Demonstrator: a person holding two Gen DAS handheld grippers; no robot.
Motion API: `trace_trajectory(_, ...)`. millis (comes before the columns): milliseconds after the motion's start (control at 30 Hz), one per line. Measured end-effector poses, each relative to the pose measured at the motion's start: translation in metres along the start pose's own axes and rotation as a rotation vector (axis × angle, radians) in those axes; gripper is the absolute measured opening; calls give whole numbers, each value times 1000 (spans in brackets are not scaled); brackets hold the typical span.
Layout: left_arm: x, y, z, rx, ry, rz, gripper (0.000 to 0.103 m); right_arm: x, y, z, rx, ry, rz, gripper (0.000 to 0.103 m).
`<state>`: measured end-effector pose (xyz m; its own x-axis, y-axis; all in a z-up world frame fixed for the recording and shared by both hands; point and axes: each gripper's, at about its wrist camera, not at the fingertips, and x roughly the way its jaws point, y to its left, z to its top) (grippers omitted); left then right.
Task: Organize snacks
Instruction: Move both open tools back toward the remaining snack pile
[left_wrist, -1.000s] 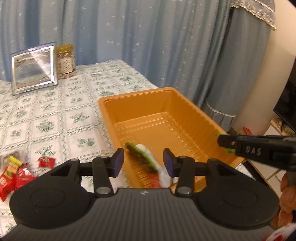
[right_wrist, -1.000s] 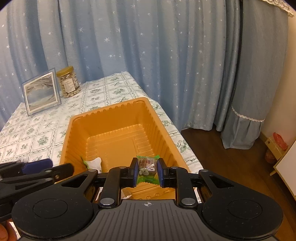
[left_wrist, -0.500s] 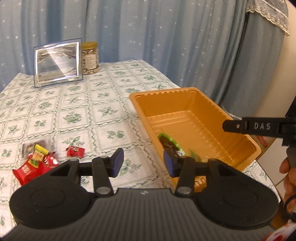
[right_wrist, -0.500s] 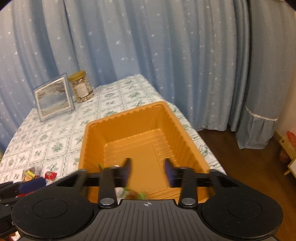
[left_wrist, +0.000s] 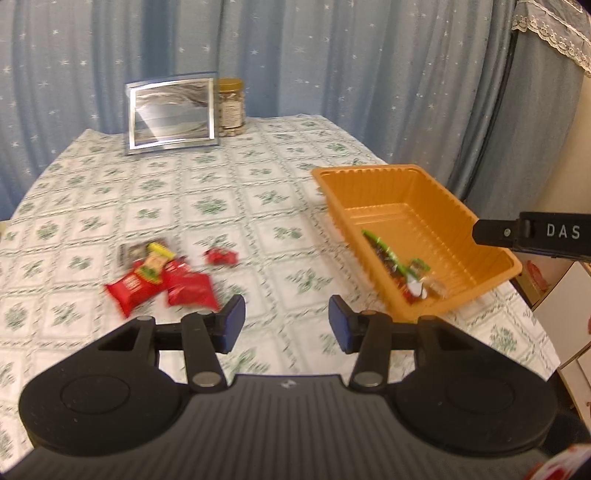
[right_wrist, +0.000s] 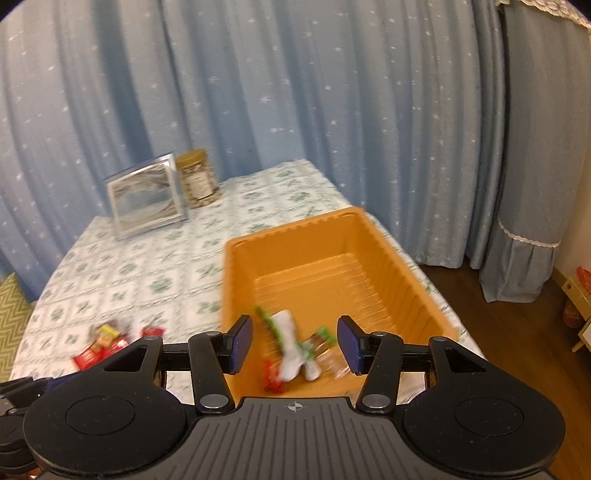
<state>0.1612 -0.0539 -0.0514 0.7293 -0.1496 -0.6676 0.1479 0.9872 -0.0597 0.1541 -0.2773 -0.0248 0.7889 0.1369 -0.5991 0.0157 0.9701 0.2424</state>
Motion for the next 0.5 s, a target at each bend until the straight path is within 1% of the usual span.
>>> trace_trajectory(267,-51,30,-26,-24,-15,47,52,-23,50,-34,-55,34,49,51)
trace_trajectory(500,-85,57,-45,-50,-31,94,54,-32,83,-57,-103,61,90,52)
